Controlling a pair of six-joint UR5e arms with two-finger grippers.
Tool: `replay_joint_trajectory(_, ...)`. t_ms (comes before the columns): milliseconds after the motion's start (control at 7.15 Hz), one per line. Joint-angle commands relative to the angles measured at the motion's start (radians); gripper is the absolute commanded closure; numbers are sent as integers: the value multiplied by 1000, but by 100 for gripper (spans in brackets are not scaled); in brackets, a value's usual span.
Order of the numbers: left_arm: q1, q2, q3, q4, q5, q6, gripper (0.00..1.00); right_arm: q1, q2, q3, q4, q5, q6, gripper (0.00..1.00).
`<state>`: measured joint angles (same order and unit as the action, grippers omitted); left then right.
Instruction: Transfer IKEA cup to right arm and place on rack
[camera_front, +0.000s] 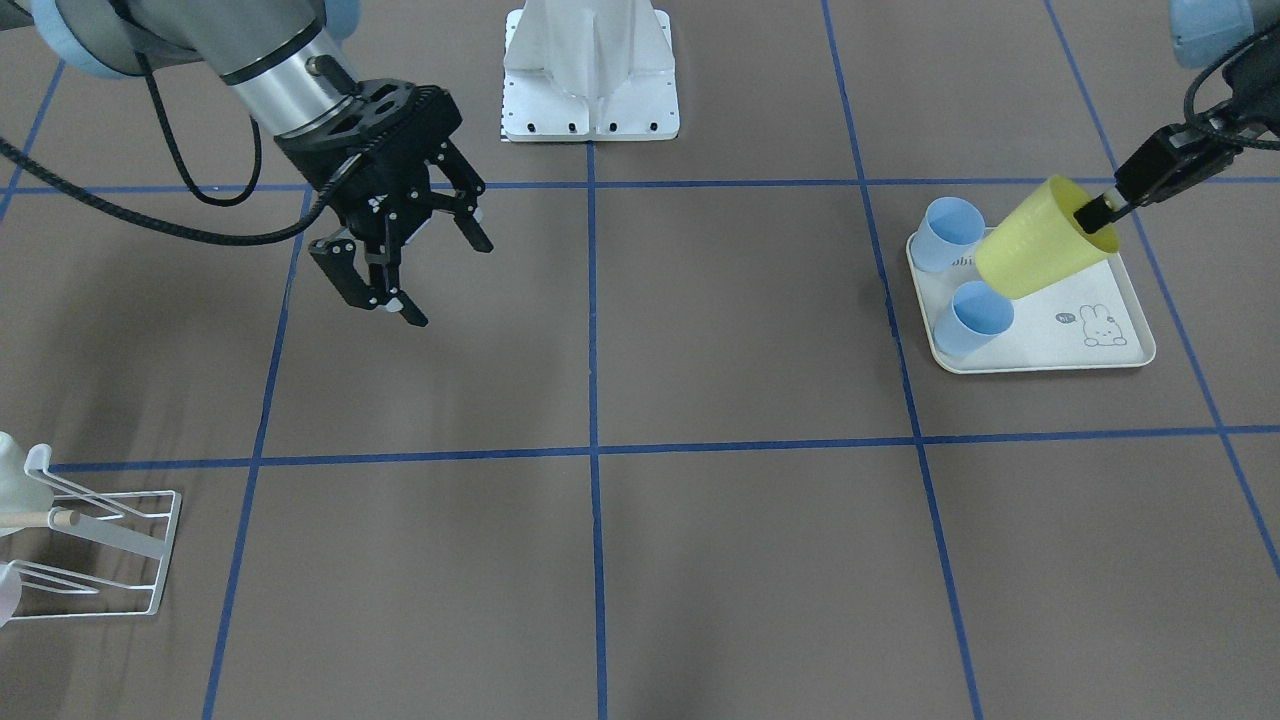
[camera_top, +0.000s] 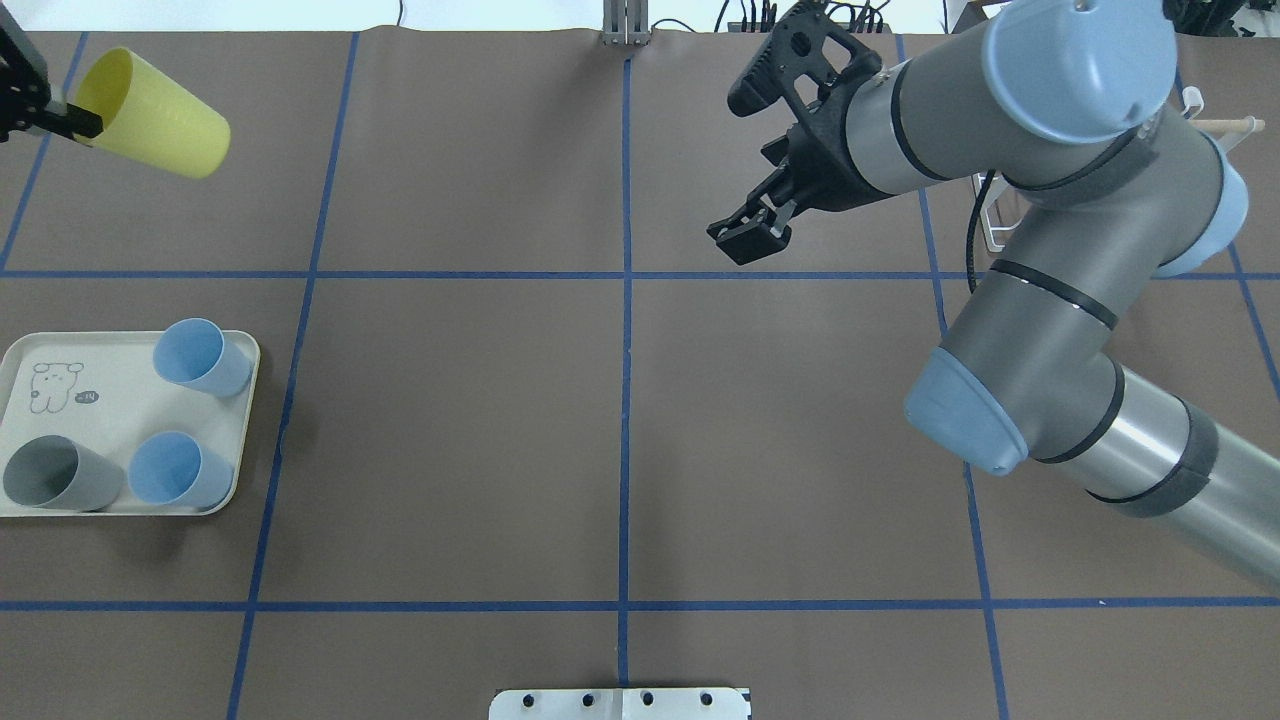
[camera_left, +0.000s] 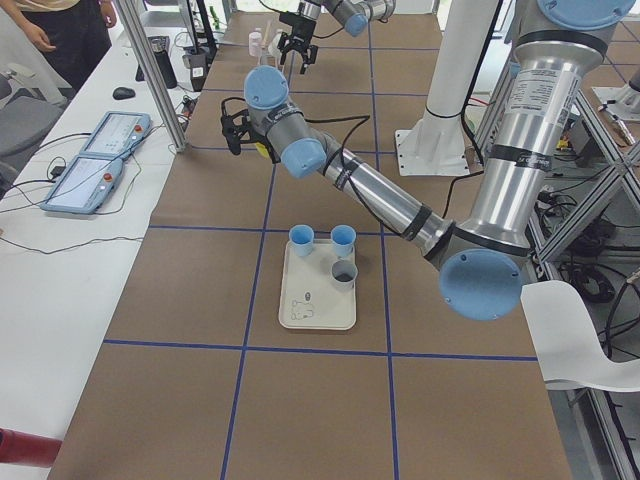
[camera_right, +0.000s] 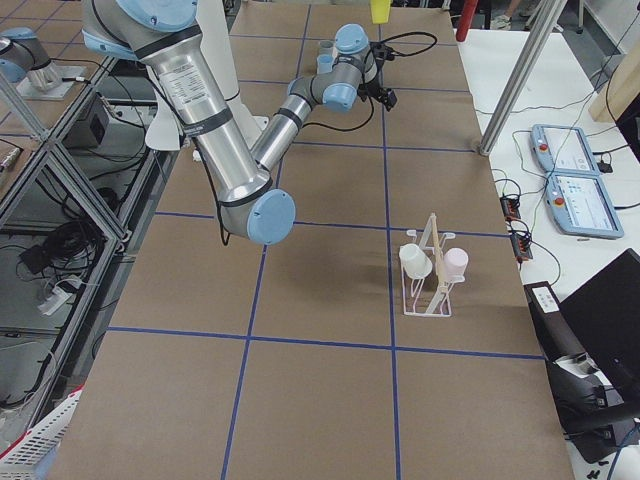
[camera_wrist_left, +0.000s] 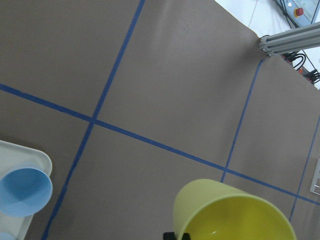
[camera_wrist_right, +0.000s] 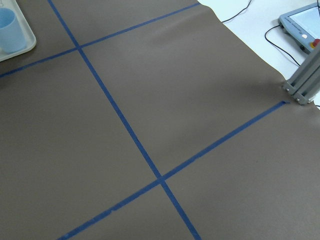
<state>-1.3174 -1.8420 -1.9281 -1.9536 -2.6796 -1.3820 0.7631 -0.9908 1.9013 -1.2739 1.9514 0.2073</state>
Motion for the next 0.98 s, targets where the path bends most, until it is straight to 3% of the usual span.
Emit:
replay_joint_trajectory(0, 70, -74, -3, -68, -17, -209, 100, -40, 17, -21, 156, -69, -52, 9)
replay_joint_trajectory(140, 104, -110, 0, -92, -17, -291, 100, -75, 9, -43, 330, -130, -52, 8)
replay_joint_trajectory(560, 200, -193, 1, -187, -14, -457, 100, -174, 11, -142, 691, -282, -51, 8)
replay_joint_trajectory(840, 234, -244, 6, -194, -5, -509, 100, -252, 14, -179, 793, -417, -48, 8)
